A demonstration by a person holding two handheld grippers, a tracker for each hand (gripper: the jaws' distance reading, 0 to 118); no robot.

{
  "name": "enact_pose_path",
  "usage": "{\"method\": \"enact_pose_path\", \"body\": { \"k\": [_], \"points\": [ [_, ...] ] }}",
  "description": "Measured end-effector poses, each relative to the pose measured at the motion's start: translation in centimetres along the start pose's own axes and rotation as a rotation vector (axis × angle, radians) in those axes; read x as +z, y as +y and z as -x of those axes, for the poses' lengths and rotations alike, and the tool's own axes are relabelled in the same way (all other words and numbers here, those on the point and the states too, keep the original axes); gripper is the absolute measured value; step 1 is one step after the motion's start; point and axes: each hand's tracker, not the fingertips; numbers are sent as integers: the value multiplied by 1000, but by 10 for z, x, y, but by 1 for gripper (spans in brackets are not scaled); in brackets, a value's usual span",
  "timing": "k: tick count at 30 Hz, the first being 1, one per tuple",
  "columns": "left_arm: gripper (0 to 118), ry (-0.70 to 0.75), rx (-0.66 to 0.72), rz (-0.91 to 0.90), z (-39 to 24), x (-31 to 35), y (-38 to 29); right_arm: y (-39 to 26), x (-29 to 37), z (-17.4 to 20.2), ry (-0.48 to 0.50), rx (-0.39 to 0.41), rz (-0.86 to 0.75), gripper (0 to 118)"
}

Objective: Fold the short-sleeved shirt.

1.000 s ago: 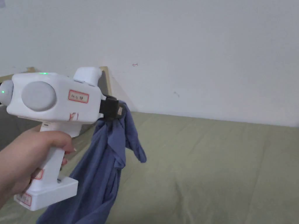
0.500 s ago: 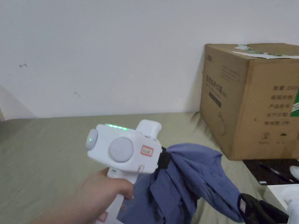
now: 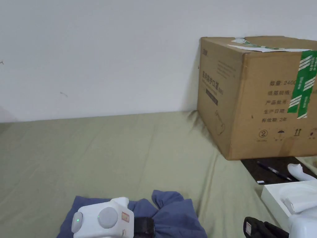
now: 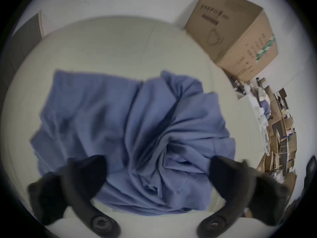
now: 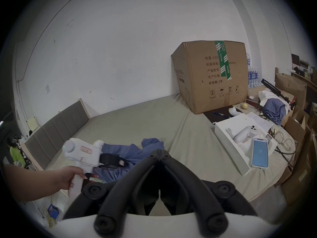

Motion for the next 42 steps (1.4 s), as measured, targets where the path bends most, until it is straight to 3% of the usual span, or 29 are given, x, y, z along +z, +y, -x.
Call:
{"method": "enact_pose_path", "body": {
  "k": [5,10,11,12,13,14,16,19,23,34,37,41,42],
  "points": [
    [115,23,-164,-389,-5,120,-11,9,-1,11,24,-1,-29,0],
    [111,52,-150,-701,-3,224,-57,21,13,30,72,45,-145,0],
    [97,60,-140,-766,-3,239,-72,21,18,35,70,61,-180,0],
    [70,71,-136,-803,-3,248,-84,20,21,38,64,74,-210,0],
    [28,97,-146,-841,-5,255,-98,17,26,43,60,90,-250,0],
    [0,140,-167,-857,-6,255,-109,15,30,47,56,107,-276,0],
    [0,246,-183,-906,-7,258,-130,10,38,56,64,132,-306,0],
    [0,154,-78,-1023,-1,263,-145,1,48,68,21,163,-365,0],
    [0,256,-110,-1046,-5,258,-147,-4,56,76,-31,178,-428,0],
    [0,273,-156,-1051,-7,249,-144,8,43,67,-86,107,-358,0],
    [0,157,-137,-881,6,257,-64,13,35,67,-26,89,-324,0],
    [0,219,-114,-582,39,220,60,17,16,71,-11,105,-297,0],
    [0,248,-144,-432,50,197,90,17,8,69,9,99,-282,0]
  ]
}}
